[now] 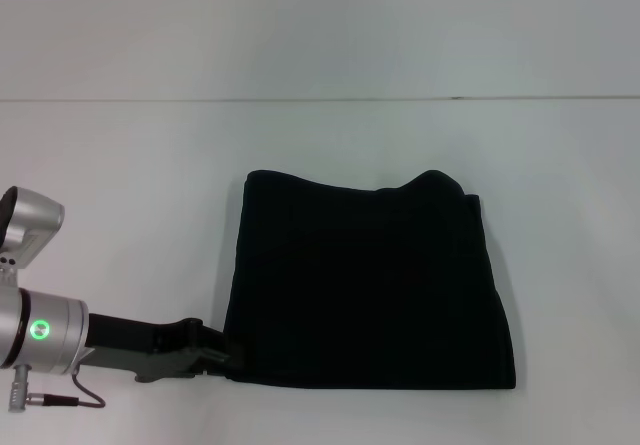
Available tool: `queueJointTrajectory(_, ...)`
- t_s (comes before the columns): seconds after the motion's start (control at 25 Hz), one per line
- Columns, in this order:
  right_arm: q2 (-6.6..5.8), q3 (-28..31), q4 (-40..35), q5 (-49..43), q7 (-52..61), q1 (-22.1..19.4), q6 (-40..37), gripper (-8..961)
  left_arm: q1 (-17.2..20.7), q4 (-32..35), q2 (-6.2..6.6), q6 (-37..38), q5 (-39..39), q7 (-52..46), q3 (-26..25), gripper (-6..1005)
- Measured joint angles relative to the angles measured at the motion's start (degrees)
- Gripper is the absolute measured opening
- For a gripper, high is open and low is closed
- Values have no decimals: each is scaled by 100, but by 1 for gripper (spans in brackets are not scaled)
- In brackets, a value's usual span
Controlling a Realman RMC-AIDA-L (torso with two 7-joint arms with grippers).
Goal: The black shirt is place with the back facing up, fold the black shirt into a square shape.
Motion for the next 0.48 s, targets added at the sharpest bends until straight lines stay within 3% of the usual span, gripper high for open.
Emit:
queueJointTrajectory(0.4, 0, 34, 0, 0, -4, 10, 1, 794, -6, 1, -19, 87, -38, 49, -17, 43)
queueJointTrajectory(0.48, 0, 34, 0, 0, -4, 11, 1, 794, -7, 3, -23, 119, -39, 67, -23, 40)
